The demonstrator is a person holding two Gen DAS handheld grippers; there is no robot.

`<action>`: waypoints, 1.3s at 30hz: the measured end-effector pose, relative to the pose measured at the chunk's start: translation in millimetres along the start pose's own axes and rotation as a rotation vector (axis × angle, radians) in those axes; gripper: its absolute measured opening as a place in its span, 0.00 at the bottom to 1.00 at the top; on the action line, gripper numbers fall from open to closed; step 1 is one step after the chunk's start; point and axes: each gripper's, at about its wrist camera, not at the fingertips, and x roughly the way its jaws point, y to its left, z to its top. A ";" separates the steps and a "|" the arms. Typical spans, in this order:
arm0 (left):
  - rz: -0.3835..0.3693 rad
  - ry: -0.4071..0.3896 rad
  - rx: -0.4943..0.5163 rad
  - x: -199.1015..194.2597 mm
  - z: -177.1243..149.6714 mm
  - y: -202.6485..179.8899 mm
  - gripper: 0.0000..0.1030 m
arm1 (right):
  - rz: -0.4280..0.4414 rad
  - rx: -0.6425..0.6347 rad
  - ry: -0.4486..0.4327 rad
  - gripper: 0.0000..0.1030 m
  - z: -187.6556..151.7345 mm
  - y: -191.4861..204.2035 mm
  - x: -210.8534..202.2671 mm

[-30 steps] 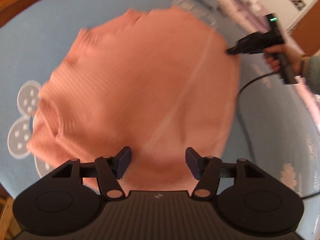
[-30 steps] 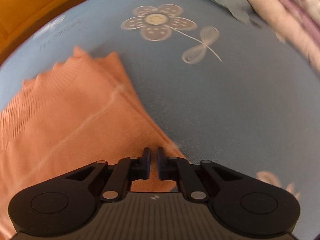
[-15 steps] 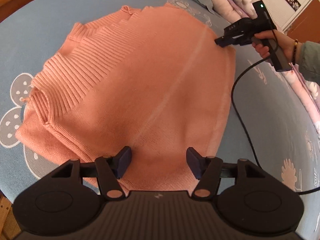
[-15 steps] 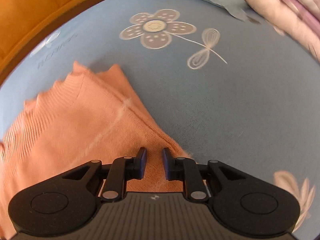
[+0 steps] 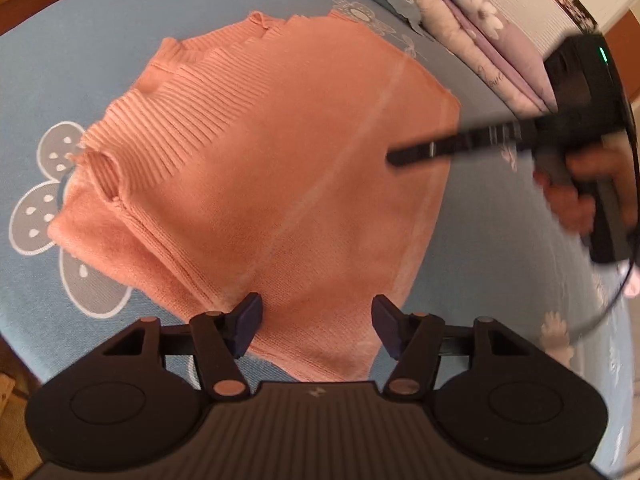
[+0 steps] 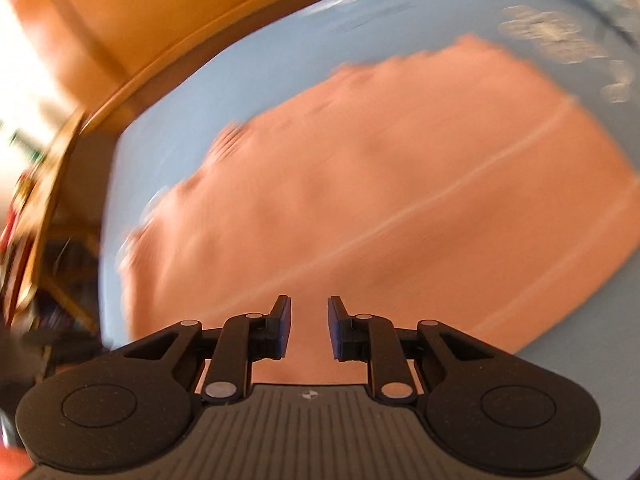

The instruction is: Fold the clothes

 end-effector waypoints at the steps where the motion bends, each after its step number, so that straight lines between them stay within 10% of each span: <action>1: 0.008 -0.015 -0.007 -9.1 3.1 1.2 0.59 | 0.022 -0.024 0.013 0.23 -6.6 11.4 2.1; 11: 0.124 -0.098 -0.038 -3.2 44.4 33.0 0.60 | 0.174 -0.284 0.067 0.22 -79.4 100.6 1.5; 18: 0.190 -0.056 -0.076 32.3 44.5 43.5 0.63 | 0.005 -0.450 0.104 0.24 -118.2 134.2 34.2; 29: 0.273 -0.014 -0.067 24.8 48.7 34.8 0.64 | 0.040 -0.333 0.077 0.25 -85.1 135.5 29.2; 39: 0.266 -0.111 -0.078 10.3 64.1 26.2 0.70 | -0.013 -0.155 -0.038 0.52 -84.7 107.8 -20.7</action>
